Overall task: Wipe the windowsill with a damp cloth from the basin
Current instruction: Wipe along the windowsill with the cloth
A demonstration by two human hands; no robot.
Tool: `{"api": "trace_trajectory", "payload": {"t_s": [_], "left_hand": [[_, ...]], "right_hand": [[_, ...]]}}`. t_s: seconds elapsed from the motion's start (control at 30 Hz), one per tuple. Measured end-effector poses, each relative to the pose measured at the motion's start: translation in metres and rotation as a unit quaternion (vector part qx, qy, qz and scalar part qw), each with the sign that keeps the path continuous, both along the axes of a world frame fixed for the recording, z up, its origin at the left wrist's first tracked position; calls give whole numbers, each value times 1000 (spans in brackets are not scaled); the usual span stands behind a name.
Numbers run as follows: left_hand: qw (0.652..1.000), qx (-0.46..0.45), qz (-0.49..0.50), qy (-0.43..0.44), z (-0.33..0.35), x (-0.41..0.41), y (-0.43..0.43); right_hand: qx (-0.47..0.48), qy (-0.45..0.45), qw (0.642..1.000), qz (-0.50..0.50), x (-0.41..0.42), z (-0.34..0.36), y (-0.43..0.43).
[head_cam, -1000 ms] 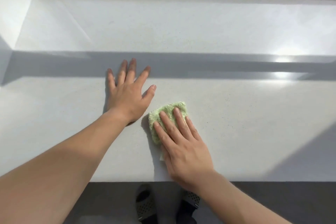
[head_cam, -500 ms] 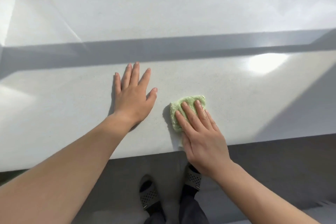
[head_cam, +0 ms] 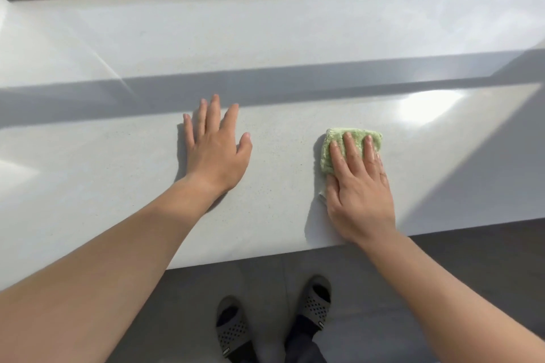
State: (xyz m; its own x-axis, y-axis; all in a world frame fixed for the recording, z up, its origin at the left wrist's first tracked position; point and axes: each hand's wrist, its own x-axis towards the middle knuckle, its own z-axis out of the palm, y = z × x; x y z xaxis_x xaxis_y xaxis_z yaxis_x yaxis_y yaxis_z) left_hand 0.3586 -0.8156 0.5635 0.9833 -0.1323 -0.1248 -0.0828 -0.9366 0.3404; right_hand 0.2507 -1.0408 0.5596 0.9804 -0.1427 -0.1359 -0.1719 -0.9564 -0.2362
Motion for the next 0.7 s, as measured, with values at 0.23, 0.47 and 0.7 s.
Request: {"api": "trace_trajectory", "payload": {"t_s": [0.23, 0.47, 0.7], "left_hand": [[997, 77, -1, 21, -10, 9, -31], [995, 102, 4, 10, -12, 9, -34], [996, 78, 20, 23, -5, 10, -37]], "right_hand": [[-16, -26, 961, 273, 9, -5, -10], [-29, -20, 998, 56, 94, -5, -11], [-14, -30, 972, 234, 123, -7, -44]]}}
